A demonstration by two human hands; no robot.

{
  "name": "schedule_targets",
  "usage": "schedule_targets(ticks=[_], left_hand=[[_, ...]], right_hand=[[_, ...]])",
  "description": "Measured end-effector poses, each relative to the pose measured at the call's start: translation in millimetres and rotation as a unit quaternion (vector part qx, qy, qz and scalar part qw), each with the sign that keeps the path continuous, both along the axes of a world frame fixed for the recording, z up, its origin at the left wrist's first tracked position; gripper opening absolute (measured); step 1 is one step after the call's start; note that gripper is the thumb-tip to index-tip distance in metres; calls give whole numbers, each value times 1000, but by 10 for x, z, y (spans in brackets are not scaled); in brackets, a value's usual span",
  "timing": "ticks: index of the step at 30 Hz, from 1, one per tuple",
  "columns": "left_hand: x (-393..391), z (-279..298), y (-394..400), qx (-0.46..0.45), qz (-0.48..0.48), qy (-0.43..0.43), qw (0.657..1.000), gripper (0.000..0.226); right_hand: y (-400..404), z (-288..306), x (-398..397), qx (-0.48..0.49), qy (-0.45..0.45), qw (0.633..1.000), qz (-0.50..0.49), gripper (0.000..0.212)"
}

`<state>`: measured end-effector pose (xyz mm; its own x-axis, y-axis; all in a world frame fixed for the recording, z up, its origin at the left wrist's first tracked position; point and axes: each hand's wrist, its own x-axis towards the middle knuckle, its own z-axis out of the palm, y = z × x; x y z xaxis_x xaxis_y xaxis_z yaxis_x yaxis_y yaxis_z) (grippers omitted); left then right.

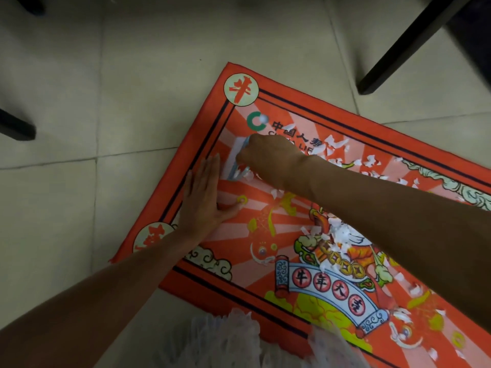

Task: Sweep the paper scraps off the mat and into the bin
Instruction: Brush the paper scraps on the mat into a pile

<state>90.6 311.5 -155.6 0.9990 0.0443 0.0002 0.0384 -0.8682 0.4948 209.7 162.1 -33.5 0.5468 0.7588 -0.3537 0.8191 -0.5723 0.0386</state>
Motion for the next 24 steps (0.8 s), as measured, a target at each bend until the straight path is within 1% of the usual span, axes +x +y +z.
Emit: schedule_targets(ticks=[3, 5, 10, 16, 20, 24], left_hand=[[27, 23, -74, -41, -33, 16, 998, 101], [24, 40, -109, -49, -29, 27, 998, 101], [-31, 81, -172, -31, -21, 31, 999, 95], [-124, 139, -250, 26, -57, 26, 998, 70], [-135, 184, -338, 36, -73, 23, 996, 70], [-118, 182, -434, 39, -94, 19, 995, 70]], right_hand=[[-100, 161, -49, -37, 0, 999, 15, 42], [-185, 250, -88, -59, -1, 998, 24, 43], [-458, 371, -217, -105, -8, 994, 31, 43], [-826, 471, -408, -151, -2, 988, 35, 45], [-1055, 534, -487, -159, 2, 987, 15, 48], [-1133, 595, -476, -109, 4, 994, -28, 50]])
